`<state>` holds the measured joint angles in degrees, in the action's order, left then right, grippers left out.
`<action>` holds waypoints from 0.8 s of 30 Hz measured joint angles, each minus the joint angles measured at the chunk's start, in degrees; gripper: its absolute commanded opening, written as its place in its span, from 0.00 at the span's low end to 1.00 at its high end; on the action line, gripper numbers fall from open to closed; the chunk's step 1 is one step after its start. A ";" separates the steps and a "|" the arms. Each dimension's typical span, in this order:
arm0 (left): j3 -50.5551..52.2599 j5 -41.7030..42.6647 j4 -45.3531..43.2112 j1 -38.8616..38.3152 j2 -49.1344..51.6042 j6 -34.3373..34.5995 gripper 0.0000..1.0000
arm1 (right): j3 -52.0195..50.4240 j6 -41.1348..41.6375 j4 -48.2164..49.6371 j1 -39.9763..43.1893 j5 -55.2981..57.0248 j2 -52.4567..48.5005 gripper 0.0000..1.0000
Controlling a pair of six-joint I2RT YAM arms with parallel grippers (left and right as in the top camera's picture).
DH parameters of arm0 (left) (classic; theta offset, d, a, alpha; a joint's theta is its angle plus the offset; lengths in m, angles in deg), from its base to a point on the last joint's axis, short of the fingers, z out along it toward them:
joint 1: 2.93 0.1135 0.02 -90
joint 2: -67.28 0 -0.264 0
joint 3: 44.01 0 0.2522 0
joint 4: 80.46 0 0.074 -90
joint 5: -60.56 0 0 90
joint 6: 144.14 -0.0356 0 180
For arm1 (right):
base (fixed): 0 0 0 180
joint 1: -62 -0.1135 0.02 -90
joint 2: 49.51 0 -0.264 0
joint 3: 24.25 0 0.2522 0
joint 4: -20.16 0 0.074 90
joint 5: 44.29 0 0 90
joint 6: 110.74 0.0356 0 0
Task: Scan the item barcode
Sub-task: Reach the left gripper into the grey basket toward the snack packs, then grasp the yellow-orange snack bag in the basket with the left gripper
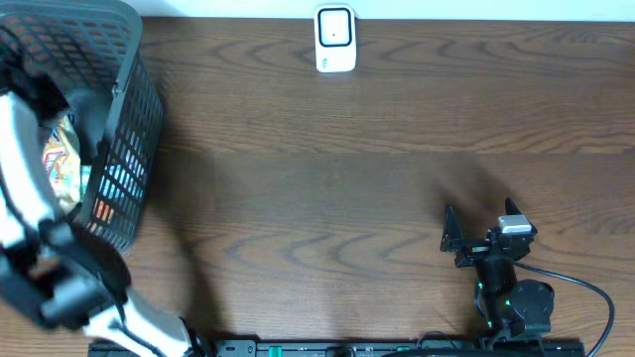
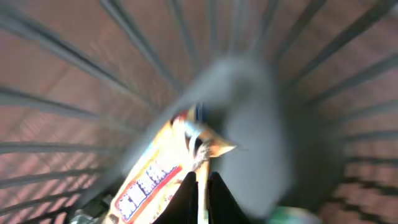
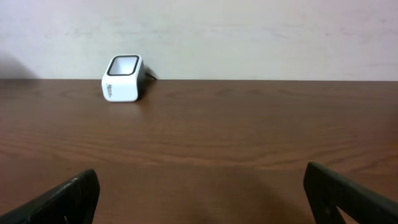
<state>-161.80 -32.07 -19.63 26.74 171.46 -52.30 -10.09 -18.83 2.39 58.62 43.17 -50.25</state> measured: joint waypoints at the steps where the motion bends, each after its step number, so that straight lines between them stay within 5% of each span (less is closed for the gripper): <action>1: -0.11 0.70 -0.31 0.00 -2.84 0.57 0.07 | 0.00 0.00 0.00 0.00 0.00 0.00 0.99; 5: -1.05 2.19 -0.42 0.00 -11.67 1.75 0.09 | -0.02 0.00 0.00 0.00 0.00 -0.02 0.99; 7: -1.33 2.58 1.31 0.00 -14.36 1.84 0.65 | -0.02 -0.02 0.00 0.00 0.00 0.00 0.99; 11: -1.20 2.75 6.29 0.00 -15.02 -1.42 0.96 | -0.02 0.00 0.00 0.00 0.00 0.00 0.99; 24: 10.40 -2.71 4.94 0.02 -3.52 -9.64 0.98 | 0.00 0.00 0.00 0.00 0.00 0.00 0.99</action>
<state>-151.40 -34.78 -14.69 26.77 167.95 -61.93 -10.09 -18.83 2.39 58.62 43.17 -50.25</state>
